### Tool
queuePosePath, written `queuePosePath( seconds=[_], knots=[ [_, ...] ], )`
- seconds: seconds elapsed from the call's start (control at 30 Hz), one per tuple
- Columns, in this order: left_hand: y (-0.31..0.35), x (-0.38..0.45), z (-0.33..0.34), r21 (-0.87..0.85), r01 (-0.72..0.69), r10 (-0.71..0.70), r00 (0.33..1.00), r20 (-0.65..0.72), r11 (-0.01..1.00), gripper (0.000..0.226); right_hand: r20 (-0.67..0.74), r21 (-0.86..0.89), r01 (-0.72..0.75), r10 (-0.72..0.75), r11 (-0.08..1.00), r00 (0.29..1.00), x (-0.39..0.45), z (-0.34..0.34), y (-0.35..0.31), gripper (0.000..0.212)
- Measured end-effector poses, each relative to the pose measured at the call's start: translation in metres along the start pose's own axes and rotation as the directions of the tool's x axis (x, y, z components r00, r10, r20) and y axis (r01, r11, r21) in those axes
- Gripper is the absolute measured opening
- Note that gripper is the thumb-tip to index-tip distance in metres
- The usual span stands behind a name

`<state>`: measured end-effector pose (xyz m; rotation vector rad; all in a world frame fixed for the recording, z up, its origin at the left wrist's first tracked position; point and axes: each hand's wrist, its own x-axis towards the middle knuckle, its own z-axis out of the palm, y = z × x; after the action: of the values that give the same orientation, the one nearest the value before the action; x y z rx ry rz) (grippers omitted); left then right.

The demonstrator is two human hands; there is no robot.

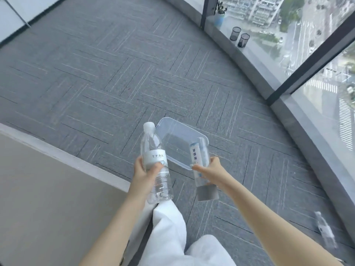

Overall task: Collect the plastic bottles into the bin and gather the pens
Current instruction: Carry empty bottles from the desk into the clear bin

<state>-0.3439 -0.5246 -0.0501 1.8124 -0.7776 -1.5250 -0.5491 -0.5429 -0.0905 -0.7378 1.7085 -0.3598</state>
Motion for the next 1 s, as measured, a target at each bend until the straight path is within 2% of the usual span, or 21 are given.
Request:
queuePosePath(
  seconds=[0.07,0.2,0.37,0.53,0.83,1.0],
  knots=[
    [0.014,0.03,0.002,0.04,0.0,0.001,1.0,-0.023,0.999,0.072,-0.016,-0.048,-0.028,0.028,0.998,0.999,0.026,-0.002,-0.014,0.063],
    [0.031,0.084,0.004,0.076,0.029,-0.022,0.996,-0.09,0.997,0.049,-0.049,-0.173,-0.011,0.002,0.985,0.999,0.07,-0.008,-0.037,0.06],
    [0.035,0.13,0.014,0.041,0.079,-0.071,0.983,-0.168,0.996,0.051,-0.071,-0.345,0.004,-0.03,0.939,0.997,0.132,-0.013,-0.06,0.065],
    [0.021,0.164,0.033,0.004,0.152,-0.147,0.962,-0.229,0.988,0.048,-0.022,-0.448,0.007,-0.019,0.894,1.0,0.194,-0.014,-0.066,0.057],
    [-0.024,0.226,0.074,-0.023,0.22,-0.219,0.94,-0.261,0.975,0.054,0.034,-0.518,-0.067,0.098,0.853,0.995,0.291,-0.011,-0.042,0.059],
    [-0.047,0.24,0.077,-0.026,0.256,-0.254,0.93,-0.266,0.966,0.046,0.021,-0.579,0.005,0.008,0.815,1.0,0.325,-0.004,-0.043,0.055]
  ],
)
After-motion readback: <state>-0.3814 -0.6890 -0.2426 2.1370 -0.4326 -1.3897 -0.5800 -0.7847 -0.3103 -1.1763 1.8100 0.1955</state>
